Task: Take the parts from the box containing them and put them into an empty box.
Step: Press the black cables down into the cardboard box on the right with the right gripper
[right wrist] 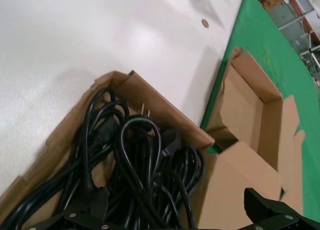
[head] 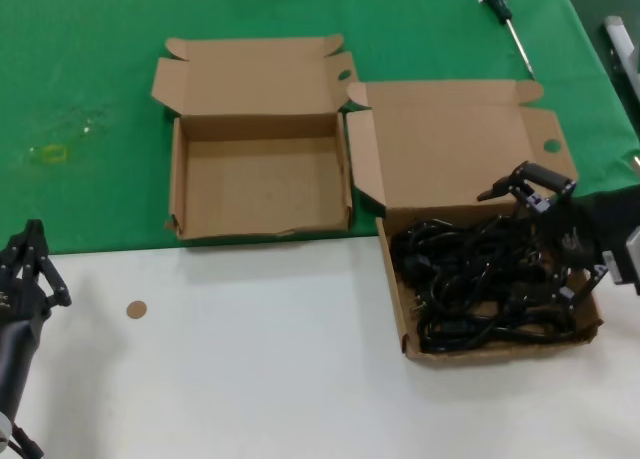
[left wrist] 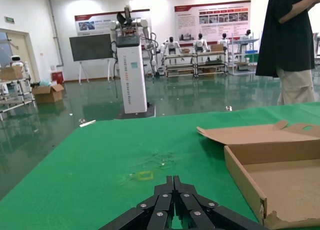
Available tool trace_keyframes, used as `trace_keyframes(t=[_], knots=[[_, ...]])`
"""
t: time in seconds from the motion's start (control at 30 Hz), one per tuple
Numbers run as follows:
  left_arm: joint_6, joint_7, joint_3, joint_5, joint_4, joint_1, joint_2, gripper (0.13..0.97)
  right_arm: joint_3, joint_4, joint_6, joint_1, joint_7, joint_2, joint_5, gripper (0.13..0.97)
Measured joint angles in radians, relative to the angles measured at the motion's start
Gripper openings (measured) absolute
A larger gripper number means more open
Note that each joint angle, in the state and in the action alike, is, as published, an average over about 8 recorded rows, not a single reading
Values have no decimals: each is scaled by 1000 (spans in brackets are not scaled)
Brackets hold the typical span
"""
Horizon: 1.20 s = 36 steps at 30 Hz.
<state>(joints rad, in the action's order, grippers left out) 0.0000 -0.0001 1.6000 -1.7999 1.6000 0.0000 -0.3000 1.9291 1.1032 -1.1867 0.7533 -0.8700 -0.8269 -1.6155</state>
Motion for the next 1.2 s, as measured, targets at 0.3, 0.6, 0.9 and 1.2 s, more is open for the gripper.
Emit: trace_keyframes(t=[0.3, 0.6, 0.9, 1.2], knots=[[0, 0, 0, 0, 0, 0, 0, 152, 24, -18, 5, 19, -9, 30, 18, 939], [0, 0, 0, 0, 0, 0, 0, 152, 51, -84, 20, 58, -57, 59, 53, 864], [0, 0, 0, 0, 0, 0, 0, 152, 70, -131, 22, 78, -86, 70, 76, 711], [0, 0, 0, 0, 0, 0, 0, 152, 70, -155, 28, 94, -93, 78, 77, 585]])
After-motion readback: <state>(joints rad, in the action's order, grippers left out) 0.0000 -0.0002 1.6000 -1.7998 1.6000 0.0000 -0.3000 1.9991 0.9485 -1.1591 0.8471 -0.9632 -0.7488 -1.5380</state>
